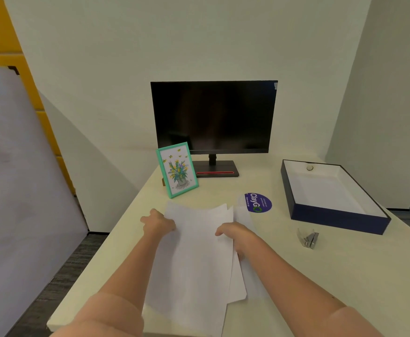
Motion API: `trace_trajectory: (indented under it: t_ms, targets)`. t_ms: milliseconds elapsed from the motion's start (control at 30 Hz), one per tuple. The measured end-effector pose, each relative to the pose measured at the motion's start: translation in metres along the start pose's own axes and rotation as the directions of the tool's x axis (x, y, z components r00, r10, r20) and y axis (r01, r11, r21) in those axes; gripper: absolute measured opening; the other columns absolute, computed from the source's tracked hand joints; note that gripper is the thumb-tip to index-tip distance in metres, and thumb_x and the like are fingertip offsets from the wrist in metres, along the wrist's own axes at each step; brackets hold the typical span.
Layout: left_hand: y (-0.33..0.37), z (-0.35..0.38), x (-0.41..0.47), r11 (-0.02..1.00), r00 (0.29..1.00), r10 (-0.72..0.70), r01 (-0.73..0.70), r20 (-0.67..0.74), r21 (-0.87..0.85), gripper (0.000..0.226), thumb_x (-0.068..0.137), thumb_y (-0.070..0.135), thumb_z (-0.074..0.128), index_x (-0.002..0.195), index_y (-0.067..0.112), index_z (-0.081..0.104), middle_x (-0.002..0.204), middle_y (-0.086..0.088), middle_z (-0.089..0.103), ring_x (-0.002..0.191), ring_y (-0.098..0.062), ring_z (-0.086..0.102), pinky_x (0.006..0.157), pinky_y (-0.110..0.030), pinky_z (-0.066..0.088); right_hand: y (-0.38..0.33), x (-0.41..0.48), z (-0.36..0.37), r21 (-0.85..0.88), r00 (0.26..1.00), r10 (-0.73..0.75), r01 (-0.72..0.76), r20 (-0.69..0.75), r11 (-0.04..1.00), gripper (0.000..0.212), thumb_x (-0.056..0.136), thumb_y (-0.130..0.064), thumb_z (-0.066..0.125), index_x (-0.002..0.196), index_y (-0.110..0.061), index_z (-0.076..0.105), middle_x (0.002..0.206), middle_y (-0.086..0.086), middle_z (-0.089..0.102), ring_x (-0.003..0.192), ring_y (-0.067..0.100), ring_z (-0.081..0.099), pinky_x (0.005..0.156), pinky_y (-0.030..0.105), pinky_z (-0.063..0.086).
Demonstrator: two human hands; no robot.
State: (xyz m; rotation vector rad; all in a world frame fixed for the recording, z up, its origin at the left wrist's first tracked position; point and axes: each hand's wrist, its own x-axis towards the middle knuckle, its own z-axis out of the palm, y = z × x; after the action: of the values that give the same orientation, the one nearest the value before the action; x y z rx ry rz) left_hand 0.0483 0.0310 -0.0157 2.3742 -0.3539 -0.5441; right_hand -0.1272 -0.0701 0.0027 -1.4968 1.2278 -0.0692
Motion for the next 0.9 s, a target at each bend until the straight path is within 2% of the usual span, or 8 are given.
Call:
trace_trajectory:
  t_ms: [67,167,233,300,367,533,767,900]
  targets:
    - [0.004,-0.005,0.004,0.998,0.999,-0.025,0.028,0.035,-0.064,0.062,0.077,0.007,0.071,0.129,0.001,0.037,0.126,-0.020,0.041,0.109,-0.036,0.051,0.077,-0.037,0.043,0.000,0.000,-0.007,-0.011,1.000,0.028,-0.028,0.003,1.000,0.046,0.088,-0.016,0.057,0.130,-0.003,0.044,0.116,0.020,0.056,0.098,0.036,0.060,0.086,0.042,0.049]
    - [0.011,-0.016,0.004,0.970,0.983,-0.020,0.063,0.182,-0.235,0.035,0.073,-0.004,0.071,0.102,-0.005,0.051,0.082,-0.015,0.050,0.072,-0.028,0.051,0.068,-0.034,0.042,-0.001,0.000,-0.020,-0.031,0.998,0.016,-0.018,-0.067,0.999,0.022,0.087,-0.014,0.053,0.106,-0.004,0.050,0.084,0.014,0.056,0.068,0.027,0.057,0.063,0.036,0.051]
    - [0.013,-0.017,0.007,0.936,0.971,-0.040,0.118,0.235,-0.332,0.030,0.072,-0.006,0.072,0.094,-0.002,0.052,0.081,-0.015,0.052,0.069,-0.026,0.050,0.071,-0.037,0.046,0.000,0.004,-0.028,-0.195,0.980,-0.053,0.014,-0.193,0.981,0.023,0.086,-0.016,0.051,0.107,-0.007,0.051,0.101,0.013,0.058,0.088,0.029,0.058,0.080,0.038,0.053]
    - [0.012,-0.012,0.008,0.919,0.956,-0.046,0.154,0.288,-0.363,0.040,0.068,-0.004,0.073,0.104,-0.002,0.055,0.091,-0.017,0.055,0.080,-0.027,0.053,0.078,-0.041,0.045,0.005,0.007,-0.033,-0.421,0.942,-0.087,-0.061,-0.325,0.905,0.032,0.085,-0.021,0.047,0.116,-0.012,0.050,0.126,0.012,0.044,0.116,0.028,0.044,0.100,0.041,0.041]
    - [0.012,-0.003,0.009,0.908,0.942,-0.043,0.176,0.332,-0.381,0.040,0.070,-0.003,0.071,0.107,-0.002,0.056,0.097,-0.017,0.055,0.088,-0.027,0.054,0.082,-0.040,0.043,0.012,0.011,-0.039,-0.502,0.921,-0.081,-0.133,-0.382,0.854,0.039,0.087,-0.025,0.044,0.124,-0.016,0.044,0.134,0.010,0.032,0.125,0.029,0.031,0.105,0.047,0.032]
    - [0.018,0.013,-0.008,0.931,0.944,-0.064,0.173,0.323,-0.320,0.035,0.081,-0.001,0.060,0.114,-0.003,0.049,0.122,-0.020,0.051,0.111,-0.040,0.055,0.098,-0.049,0.044,0.019,0.024,-0.053,-0.462,0.926,-0.039,-0.150,-0.375,0.874,0.062,0.087,-0.030,0.047,0.142,-0.012,0.024,0.138,0.013,0.033,0.127,0.029,0.037,0.104,0.039,0.036]
    - [0.013,0.015,0.011,0.947,0.944,-0.112,0.197,0.311,-0.255,0.011,0.080,-0.001,0.055,0.090,-0.002,0.052,0.126,-0.024,0.055,0.113,-0.040,0.056,0.101,-0.051,0.044,0.023,0.037,-0.073,-0.491,0.908,-0.039,-0.189,-0.418,0.851,0.047,0.091,-0.033,0.040,0.133,-0.012,0.041,0.140,0.010,0.034,0.130,0.025,0.032,0.104,0.036,0.031]
    - [0.005,0.016,0.019,0.940,0.941,-0.124,0.213,0.315,-0.267,0.018,0.075,0.002,0.055,0.093,-0.001,0.053,0.122,-0.023,0.057,0.109,-0.038,0.058,0.098,-0.047,0.044,0.021,0.041,-0.072,-0.469,0.920,-0.043,-0.157,-0.389,0.869,0.042,0.091,-0.029,0.042,0.128,-0.010,0.047,0.133,0.010,0.044,0.124,0.027,0.041,0.106,0.036,0.036]
